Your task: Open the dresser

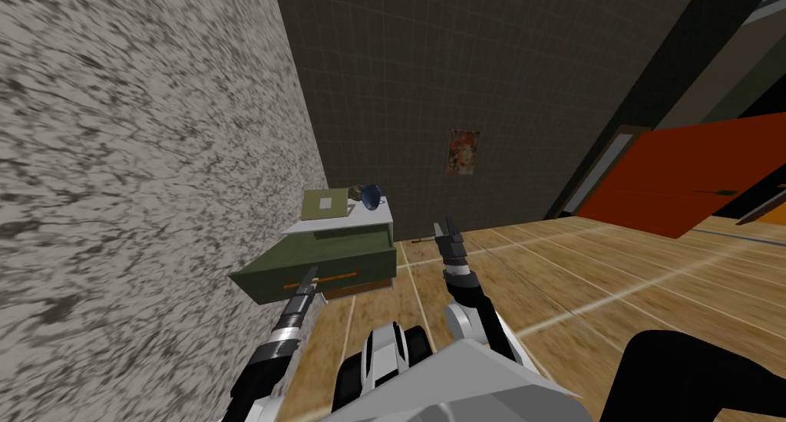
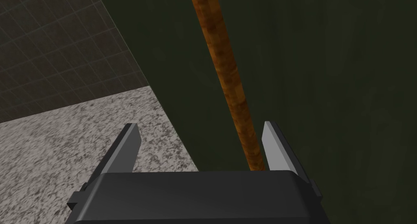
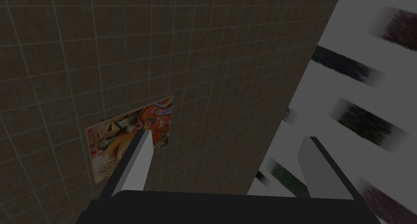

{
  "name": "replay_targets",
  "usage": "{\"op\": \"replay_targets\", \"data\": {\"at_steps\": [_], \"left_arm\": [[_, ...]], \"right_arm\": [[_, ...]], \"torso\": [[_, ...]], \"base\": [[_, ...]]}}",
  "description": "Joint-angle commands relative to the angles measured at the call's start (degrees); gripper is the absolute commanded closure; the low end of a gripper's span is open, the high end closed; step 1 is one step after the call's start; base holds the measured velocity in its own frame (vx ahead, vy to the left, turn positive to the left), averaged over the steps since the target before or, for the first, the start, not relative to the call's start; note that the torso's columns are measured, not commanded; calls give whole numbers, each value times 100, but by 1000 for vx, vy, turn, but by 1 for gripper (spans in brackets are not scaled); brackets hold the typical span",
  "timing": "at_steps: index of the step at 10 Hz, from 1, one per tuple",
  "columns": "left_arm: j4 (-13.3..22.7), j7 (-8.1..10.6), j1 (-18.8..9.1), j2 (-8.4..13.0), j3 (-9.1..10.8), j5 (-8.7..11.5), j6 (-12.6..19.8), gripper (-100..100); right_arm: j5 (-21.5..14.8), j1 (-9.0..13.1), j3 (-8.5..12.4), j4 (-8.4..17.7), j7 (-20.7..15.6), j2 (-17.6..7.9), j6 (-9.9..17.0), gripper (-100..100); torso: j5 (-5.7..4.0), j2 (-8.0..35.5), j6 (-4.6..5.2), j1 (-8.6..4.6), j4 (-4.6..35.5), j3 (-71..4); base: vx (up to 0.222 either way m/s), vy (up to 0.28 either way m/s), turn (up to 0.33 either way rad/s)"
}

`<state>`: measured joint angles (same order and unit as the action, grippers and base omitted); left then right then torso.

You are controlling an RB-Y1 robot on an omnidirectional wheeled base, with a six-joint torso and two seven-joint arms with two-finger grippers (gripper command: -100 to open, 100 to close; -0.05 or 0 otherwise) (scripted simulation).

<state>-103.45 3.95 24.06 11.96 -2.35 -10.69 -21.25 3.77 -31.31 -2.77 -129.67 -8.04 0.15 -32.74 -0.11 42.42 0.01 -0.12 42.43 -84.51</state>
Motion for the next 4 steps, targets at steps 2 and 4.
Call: {"op": "replay_targets", "data": {"at_steps": [2,4], "left_arm": [[11,1,8,0,0,0,11,0],[15,1,11,0,0,0,14,0]], "right_arm": [[0,0,0,0,0,0,0,0],[0,0,0,0,0,0,0,0]], "torso": [[6,-8,0,6,-8,-4],[9,-12,0,10,-13,-6]], "base": [[0,0,0],[0,0,0]]}}
